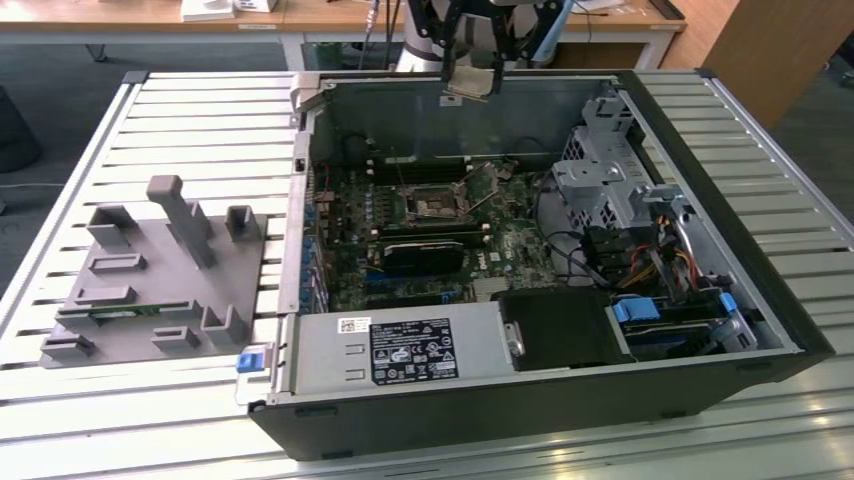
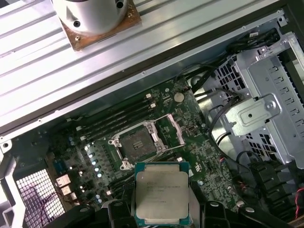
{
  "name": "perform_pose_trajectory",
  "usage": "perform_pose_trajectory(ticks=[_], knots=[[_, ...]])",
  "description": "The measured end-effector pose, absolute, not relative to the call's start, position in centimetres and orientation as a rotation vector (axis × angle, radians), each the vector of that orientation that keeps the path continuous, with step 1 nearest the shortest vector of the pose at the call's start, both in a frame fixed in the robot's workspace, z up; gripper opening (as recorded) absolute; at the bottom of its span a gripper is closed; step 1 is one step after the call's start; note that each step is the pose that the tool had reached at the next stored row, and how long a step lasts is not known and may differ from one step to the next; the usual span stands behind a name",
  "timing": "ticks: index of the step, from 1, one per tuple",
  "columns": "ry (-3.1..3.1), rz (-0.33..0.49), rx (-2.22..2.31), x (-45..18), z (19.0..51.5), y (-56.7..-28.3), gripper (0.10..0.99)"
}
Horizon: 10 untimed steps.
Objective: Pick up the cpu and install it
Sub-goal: 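Place the cpu into insertion slot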
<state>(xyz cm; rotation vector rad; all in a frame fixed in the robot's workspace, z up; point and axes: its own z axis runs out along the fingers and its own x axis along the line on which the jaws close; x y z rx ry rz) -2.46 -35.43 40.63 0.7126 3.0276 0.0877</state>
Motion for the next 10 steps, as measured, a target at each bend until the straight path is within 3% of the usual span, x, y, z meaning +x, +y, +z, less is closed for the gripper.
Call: perform_pose_trajectory(ticks=[10], knots=[[3.012,0.087,0.771,-2.46,40.63,-35.43,0.533]])
